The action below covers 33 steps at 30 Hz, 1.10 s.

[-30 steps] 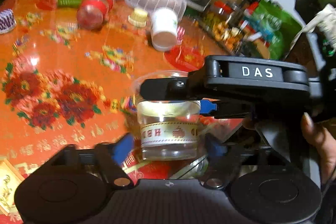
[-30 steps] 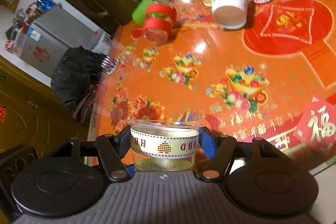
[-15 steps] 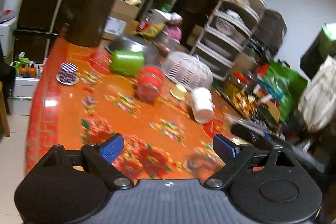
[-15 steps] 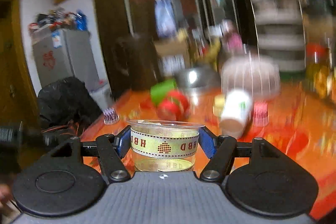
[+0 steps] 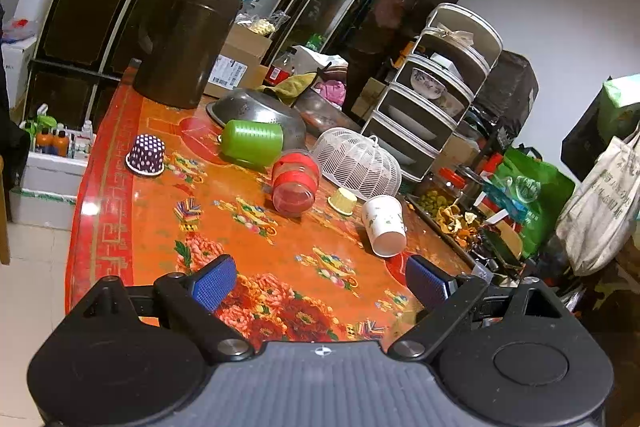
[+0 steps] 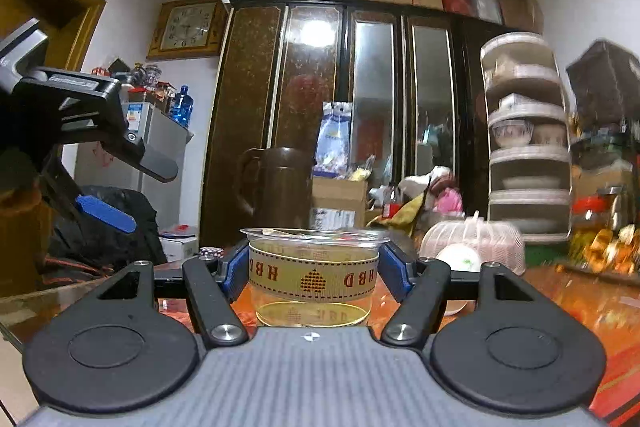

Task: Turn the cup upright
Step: 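Rotate the held cup upright with the right tool, open end up, then lower the upright cup onto the table and open the right tool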

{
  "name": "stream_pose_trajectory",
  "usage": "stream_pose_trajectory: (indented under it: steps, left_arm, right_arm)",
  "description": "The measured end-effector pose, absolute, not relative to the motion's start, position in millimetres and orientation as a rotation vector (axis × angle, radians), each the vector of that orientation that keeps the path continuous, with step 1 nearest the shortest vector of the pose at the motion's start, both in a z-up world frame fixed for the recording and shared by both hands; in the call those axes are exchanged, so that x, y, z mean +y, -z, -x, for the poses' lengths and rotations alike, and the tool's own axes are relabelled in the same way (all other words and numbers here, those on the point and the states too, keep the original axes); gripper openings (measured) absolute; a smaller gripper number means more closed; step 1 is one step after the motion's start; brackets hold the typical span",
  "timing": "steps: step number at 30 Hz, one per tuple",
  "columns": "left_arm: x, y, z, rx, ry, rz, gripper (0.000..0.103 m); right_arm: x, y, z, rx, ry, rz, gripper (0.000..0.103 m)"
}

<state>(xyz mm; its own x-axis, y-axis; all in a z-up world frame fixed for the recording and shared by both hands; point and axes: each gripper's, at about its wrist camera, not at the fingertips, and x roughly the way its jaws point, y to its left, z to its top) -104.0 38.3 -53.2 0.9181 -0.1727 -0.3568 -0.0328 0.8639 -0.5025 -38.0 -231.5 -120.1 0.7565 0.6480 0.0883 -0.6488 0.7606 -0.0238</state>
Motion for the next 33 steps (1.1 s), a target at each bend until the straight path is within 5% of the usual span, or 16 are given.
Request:
stream_pose_trajectory:
  steps: [26, 33]
  left_arm:
    - [50.8, 75.2, 105.7, 0.428, 0.074, 0.575, 0.094]
    - [47.7, 77.8, 104.3, 0.439, 0.065, 0.56, 0.094]
  right_arm:
    - [-224.7, 143.6, 53.2, -0.077, -0.673, -0.034, 0.07]
    - [-223.7, 141.4, 53.4, -0.034, -0.69, -0.022, 0.091]
